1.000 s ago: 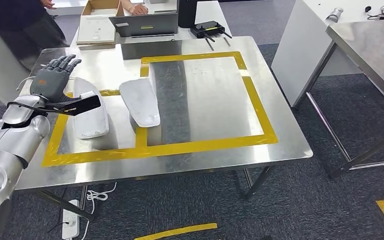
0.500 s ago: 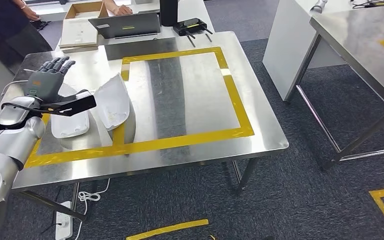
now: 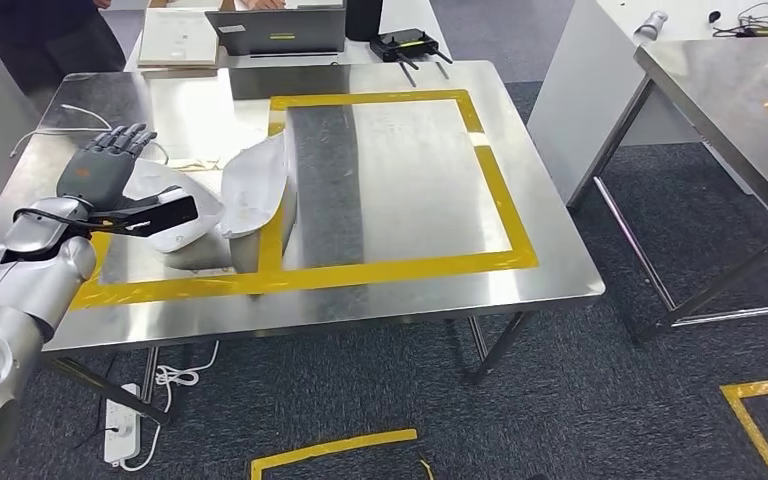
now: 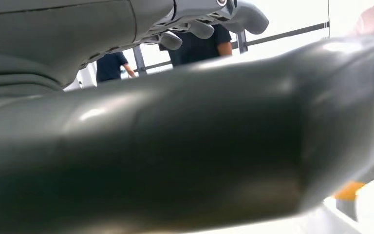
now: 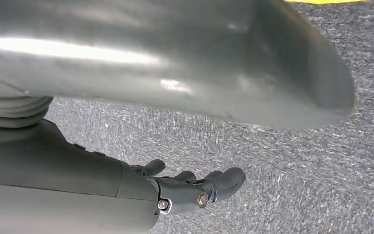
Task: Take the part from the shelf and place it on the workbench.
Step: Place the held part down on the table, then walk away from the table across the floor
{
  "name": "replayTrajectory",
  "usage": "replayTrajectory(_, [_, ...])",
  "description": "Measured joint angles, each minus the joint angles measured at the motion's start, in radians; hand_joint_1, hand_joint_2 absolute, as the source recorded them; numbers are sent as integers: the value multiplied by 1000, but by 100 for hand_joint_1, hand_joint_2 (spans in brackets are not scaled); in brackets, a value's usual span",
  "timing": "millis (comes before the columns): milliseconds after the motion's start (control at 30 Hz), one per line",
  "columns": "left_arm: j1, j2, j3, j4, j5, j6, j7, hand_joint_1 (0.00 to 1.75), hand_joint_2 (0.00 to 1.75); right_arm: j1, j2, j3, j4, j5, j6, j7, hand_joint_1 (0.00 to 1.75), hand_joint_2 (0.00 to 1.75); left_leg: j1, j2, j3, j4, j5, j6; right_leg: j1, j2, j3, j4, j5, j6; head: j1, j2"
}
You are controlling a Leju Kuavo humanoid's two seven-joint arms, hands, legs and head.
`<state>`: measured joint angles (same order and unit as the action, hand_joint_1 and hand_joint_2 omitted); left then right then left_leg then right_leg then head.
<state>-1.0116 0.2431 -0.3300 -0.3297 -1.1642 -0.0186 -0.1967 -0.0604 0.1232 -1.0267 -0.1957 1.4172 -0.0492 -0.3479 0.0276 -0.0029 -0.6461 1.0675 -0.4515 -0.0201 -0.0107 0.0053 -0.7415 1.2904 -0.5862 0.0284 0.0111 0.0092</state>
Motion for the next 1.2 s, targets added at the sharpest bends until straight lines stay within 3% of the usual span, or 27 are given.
replayTrajectory(33, [0, -1, 0, 1, -1, 0, 1, 0, 0, 0, 0, 0, 0, 0, 0, 0, 0, 0, -6, 0, -4, 0, 4, 6, 3, 0, -6, 32, -9, -5, 2, 0])
replayTrajectory(67, [0, -2, 1, 3, -3, -1, 1, 0, 0, -1, 0, 0, 0, 0, 0, 1, 0, 0, -12, 0, -9, 0, 8, 12, 8, 0, 6, 27, 0, -14, 4, 0])
replayTrajectory(100, [-1, -3, 1, 4, -5, -1, 2, 0, 0, -3, 0, 0, 0, 0, 0, 1, 0, 0, -19, 0, -12, 0, 12, 17, 16, 1, 36, -15, 22, -28, 6, 0])
replayTrajectory(167, [-5, -6, 2, 4, -8, -1, 5, 0, 0, -7, -2, 0, -1, 0, 1, 2, 0, 0, -30, 0, -17, -2, 21, 25, 35, -1, 121, -149, 59, -69, 7, 0])
replayTrajectory(233, [-9, -7, 3, 5, -11, -2, 9, 0, 0, -11, -6, -1, -2, -1, 1, 2, 0, 0, -29, 3, -18, -8, 32, 22, 51, -8, 170, -234, 76, -93, 4, 0])
replayTrajectory(333, [-12, -11, 3, 5, -13, -6, 21, 0, 0, -11, -7, -1, -4, -2, 1, 4, 0, 0, -26, 4, -21, -25, 53, 8, 51, -13, 174, -273, 108, -99, 8, 0])
replayTrajectory(400, [-14, -12, 3, 6, -15, -8, 25, 0, 0, -12, -7, -3, -4, -3, 2, 4, 0, 0, -29, 1, -32, -7, 18, 0, 40, -17, 172, -308, 143, -99, 10, 0])
replayTrajectory(500, [-17, -13, 3, 7, -17, -8, 27, 0, 0, -12, -6, -5, -4, -4, 3, 3, 0, 0, -21, -1, -66, 148, -104, -22, 27, -18, 147, -322, 177, -92, 7, 0])
replayTrajectory(533, [-17, -13, 3, 8, -17, -8, 27, 0, 0, -12, -5, -6, -4, -4, 2, 2, 0, 0, -16, -1, -70, 196, -120, -31, 23, -18, 134, -318, 185, -87, 7, 0])
replayTrajectory(567, [-16, -13, 3, 9, -19, -8, 27, 0, 0, -11, -4, -6, -4, -4, 2, 0, 0, 0, -10, 0, -61, 215, -113, -40, 17, -18, 120, -312, 191, -81, 6, 0])
replayTrajectory(600, [-16, -14, 3, 10, -20, -8, 27, 0, 0, -11, -3, -7, -4, -5, 1, 0, 0, 0, -4, 0, -35, 200, -91, -50, 10, -18, 105, -303, 197, -74, 6, 0])
replayTrajectory(633, [-17, -14, 3, 10, -21, -8, 27, 0, 0, -11, -3, -7, -4, -5, -1, -1, 0, 0, 4, 0, 5, 154, -66, -60, 3, -19, 89, -291, 202, -67, 6, 0])
replayTrajectory(667, [-18, -15, 3, 10, -21, -8, 26, 0, 0, -11, -4, -7, -4, -5, -2, -1, 0, 0, 9, 0, 52, 93, -59, -72, -1, -18, 73, -279, 206, -59, 3, 0])
replayTrajectory(700, [-20, -16, 3, 9, -22, -8, 26, 0, 0, -11, -4, -8, -5, -5, -3, -1, 0, 0, 11, -2, 88, 40, -62, -74, -3, -18, 59, -267, 210, -52, -1, 0])
replayTrajectory(767, [-22, -18, 3, 8, -24, -8, 25, 0, 0, -10, -3, -8, -6, -5, -4, -1, 0, 0, 7, -3, 112, -9, -81, -60, 1, -15, 42, -256, 225, -37, -4, 0])
replayTrajectory(833, [-21, -22, 3, 8, -26, -9, 25, 0, 0, -6, -2, -9, -6, -5, -5, -1, 0, 0, 6, 0, 94, -8, -68, -29, 0, -13, 32, -258, 242, -25, -1, 0])
replayTrajectory(867, [-22, -24, 3, 8, -26, -10, 26, 0, 0, -3, -1, -9, -6, -5, -5, -1, 0, 0, 6, 1, 83, -7, -58, -15, -2, -12, 25, -252, 232, -19, 0, 0])
replayTrajectory(900, [-22, -26, 3, 9, -27, -12, 27, 0, 0, -1, -1, -10, -6, -5, -5, -1, 0, 0, 7, 3, 72, -8, -47, -3, -3, -11, 15, -228, 203, -14, 2, 0])
replayTrajectory(933, [-23, -27, 3, 9, -27, -13, 29, 0, 0, 0, -1, -10, -6, -4, -5, -1, 0, 0, 8, 5, 58, -9, -35, 6, -4, -11, 0, -182, 154, -10, 5, 0])
replayTrajectory(1000, [-23, -27, 3, 9, -29, -15, 32, 0, 0, 0, -1, -10, -6, -4, -5, -1, 0, 0, 6, 5, 32, -9, -14, 14, -4, -10, -30, -66, 60, -5, 10, 0])
replayTrajectory(1033, [-23, -26, 3, 9, -29, -16, 33, 0, 0, 0, -1, -10, -6, -4, -5, -1, 0, 0, 4, 5, 20, -9, -4, 16, -4, -10, -40, -12, 31, -4, 11, 0])
replayTrajectory(1067, [-23, -26, 3, 10, -29, -17, 33, 0, 0, 1, -1, -10, -6, -4, -5, -1, 0, 0, 3, 5, 8, -9, 5, 16, -4, -10, -40, 23, 22, -5, 12, 0])
replayTrajectory(1133, [-23, -23, 3, 11, -29, -19, 33, 0, 0, 1, -1, -10, -6, -3, -5, -1, 0, 0, -1, 4, -20, -9, 27, 16, -2, -9, -1, 29, 43, -13, 13, 0])
replayTrajectory(1200, [-23, -19, 3, 12, -29, -19, 33, 0, 0, -2, -2, -10, -6, -2, -5, -1, 0, 0, -3, 4, -44, -9, 51, 13, 6, -7, 101, -79, 72, -33, 15, 0])
